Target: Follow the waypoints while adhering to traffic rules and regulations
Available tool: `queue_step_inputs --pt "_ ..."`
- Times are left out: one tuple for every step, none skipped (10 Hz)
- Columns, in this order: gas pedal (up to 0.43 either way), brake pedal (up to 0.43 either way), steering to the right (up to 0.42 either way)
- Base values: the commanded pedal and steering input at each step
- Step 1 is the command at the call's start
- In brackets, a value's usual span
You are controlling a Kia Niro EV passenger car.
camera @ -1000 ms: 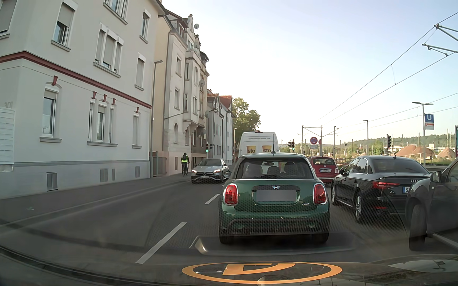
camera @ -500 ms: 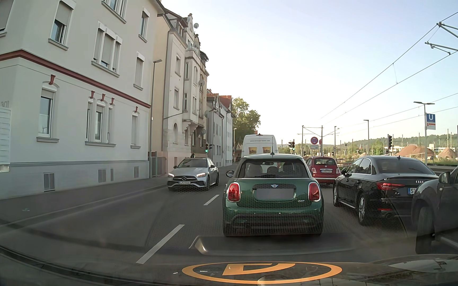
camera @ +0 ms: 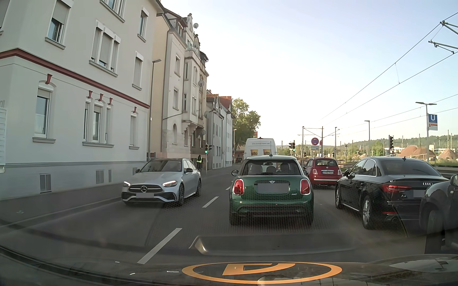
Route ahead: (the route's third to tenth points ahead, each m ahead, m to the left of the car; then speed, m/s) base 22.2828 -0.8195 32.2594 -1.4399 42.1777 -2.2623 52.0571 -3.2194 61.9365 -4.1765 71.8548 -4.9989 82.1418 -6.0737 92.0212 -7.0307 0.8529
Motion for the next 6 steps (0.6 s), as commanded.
queue_step_inputs --pt "0.157 0.000 0.003" --pt "0.157 0.000 0.003" --pt "0.157 0.000 0.003" --pt "0.157 0.000 0.003" --pt "0.189 0.000 0.003" --pt "0.220 0.000 0.003"
